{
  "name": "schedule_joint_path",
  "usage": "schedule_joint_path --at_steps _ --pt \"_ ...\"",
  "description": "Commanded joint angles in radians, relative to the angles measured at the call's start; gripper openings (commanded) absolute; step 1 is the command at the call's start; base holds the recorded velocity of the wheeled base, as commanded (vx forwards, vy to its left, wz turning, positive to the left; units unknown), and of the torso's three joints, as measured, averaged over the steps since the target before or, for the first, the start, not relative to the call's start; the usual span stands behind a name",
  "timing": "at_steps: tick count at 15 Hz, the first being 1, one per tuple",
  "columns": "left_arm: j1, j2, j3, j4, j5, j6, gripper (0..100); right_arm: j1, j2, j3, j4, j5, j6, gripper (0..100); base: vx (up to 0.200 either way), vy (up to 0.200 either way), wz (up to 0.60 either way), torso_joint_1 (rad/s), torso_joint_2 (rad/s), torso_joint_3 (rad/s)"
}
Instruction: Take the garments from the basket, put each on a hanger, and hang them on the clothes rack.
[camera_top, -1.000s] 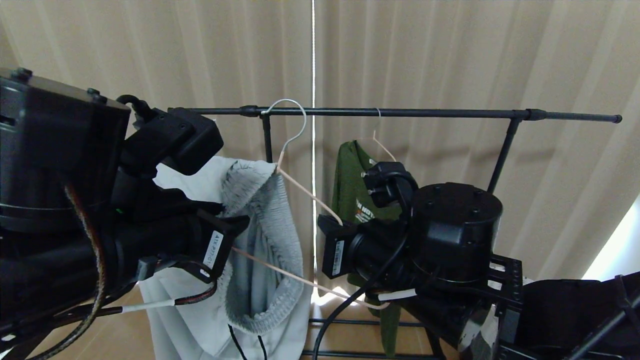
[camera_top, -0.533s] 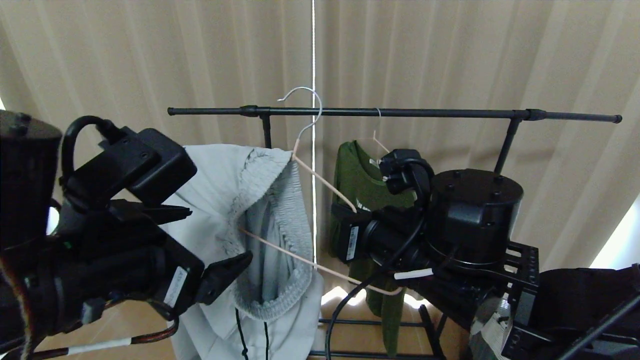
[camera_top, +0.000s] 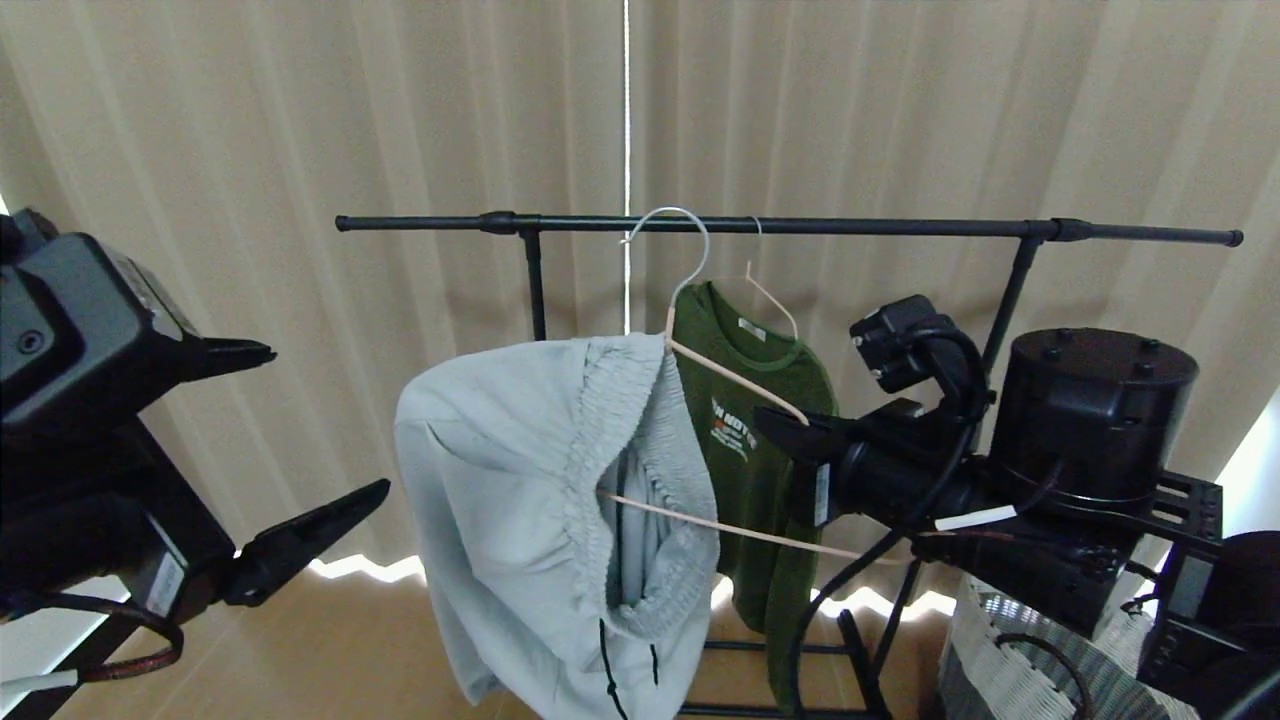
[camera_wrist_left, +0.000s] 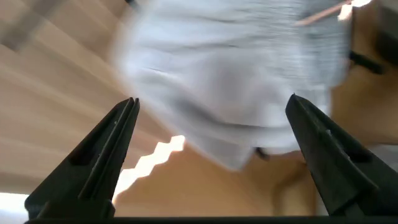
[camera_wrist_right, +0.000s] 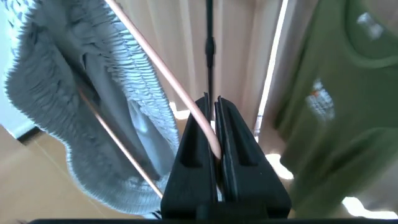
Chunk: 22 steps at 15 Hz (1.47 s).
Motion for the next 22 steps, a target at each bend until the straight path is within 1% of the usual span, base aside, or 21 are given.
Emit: schedule_joint_path --at_steps 1,2,3,4,6,7,9,13,16,18,20,21,22 --pt "0.083 0.018 0.007 -0.040 -0.053 0.089 100 -0.023 -0.060 0.037 -0.001 0.021 -0.014 0 0.000 0.000 0.00 0.000 0.00 0.000" --pt "0.084 0.042 0.004 -0.064 -0.096 0.124 100 -0.023 -0.065 0.037 -0.001 0.025 -0.015 0 0.000 0.000 0.00 0.000 0.00 0.000" --pt "0.084 0.059 0.003 -0.076 -0.120 0.140 100 -0.023 -0.065 0.037 -0.002 0.025 -0.015 0 0.000 0.000 0.00 0.000 0.00 0.000" --pt "0.081 0.099 -0.007 -0.099 -0.177 0.172 100 -0.021 -0.066 0.039 -0.004 0.030 -0.017 0 0.000 0.000 0.00 0.000 0.00 0.000" --pt "0.081 0.166 -0.033 -0.133 -0.252 0.218 100 -0.018 -0.071 0.045 -0.008 0.068 -0.020 0 0.000 0.000 0.00 0.000 0.00 0.000" --pt "0.081 0.177 -0.039 -0.142 -0.257 0.224 100 -0.018 -0.071 0.045 -0.008 0.076 -0.020 0 0.000 0.000 0.00 0.000 0.00 0.000" --pt "0.076 0.245 -0.057 -0.210 -0.275 0.233 100 0.006 -0.070 0.050 -0.010 0.105 -0.044 0 0.000 0.000 0.00 0.000 0.00 0.000" --pt "0.084 0.291 -0.054 -0.282 -0.275 0.232 100 0.045 -0.073 0.050 -0.014 0.159 -0.044 0 0.000 0.000 0.00 0.000 0.00 0.000" --pt "0.083 0.286 -0.050 -0.282 -0.275 0.233 100 0.069 -0.080 0.066 -0.033 0.194 -0.046 0 0.000 0.000 0.00 0.000 0.00 0.000" --pt "0.083 0.284 -0.046 -0.282 -0.275 0.233 100 0.080 -0.079 0.071 -0.073 0.197 -0.046 0 0.000 0.000 0.00 0.000 0.00 0.000" --pt "0.083 0.283 -0.039 -0.282 -0.277 0.233 100 0.083 -0.080 0.076 -0.074 0.209 -0.047 0 0.000 0.000 0.00 0.000 0.00 0.000" --pt "0.083 0.283 -0.039 -0.282 -0.277 0.233 0 0.083 -0.082 0.077 -0.074 0.209 -0.047 0 0.000 0.000 0.00 0.000 0.00 0.000" --pt "0.083 0.283 -0.039 -0.282 -0.277 0.233 0 0.083 -0.082 0.077 -0.074 0.209 -0.047 0 0.000 0.000 0.00 0.000 0.00 0.000"
